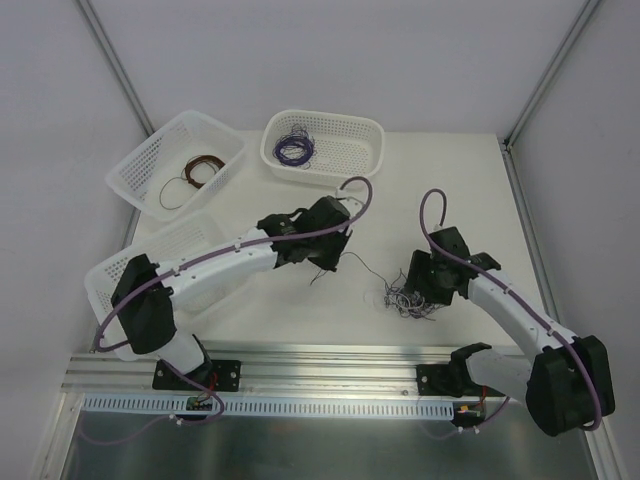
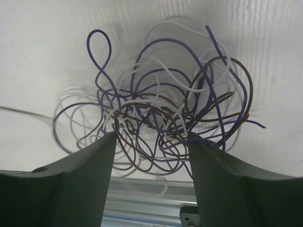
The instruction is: Untangle the cables
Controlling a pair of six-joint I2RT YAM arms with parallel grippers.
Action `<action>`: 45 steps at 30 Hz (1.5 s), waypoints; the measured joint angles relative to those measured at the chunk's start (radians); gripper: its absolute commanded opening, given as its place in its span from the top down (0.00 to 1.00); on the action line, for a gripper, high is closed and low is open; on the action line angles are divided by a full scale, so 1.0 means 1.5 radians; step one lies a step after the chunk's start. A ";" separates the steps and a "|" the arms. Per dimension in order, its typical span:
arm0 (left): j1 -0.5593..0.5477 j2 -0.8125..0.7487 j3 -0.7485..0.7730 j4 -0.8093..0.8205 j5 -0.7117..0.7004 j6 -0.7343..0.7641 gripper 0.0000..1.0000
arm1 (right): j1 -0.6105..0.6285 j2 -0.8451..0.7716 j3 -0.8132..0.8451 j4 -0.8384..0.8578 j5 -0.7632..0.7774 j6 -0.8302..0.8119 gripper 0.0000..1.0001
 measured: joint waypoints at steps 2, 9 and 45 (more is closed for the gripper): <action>0.039 -0.031 -0.003 -0.009 0.009 -0.010 1.00 | 0.000 0.011 -0.010 0.001 0.002 0.002 0.41; 0.166 -0.150 0.020 -0.043 0.017 -0.024 1.00 | -0.004 0.027 -0.026 0.003 0.018 0.010 0.49; 0.554 0.032 0.727 -0.066 0.029 0.054 1.00 | -0.008 -0.148 0.070 -0.073 -0.006 -0.081 0.00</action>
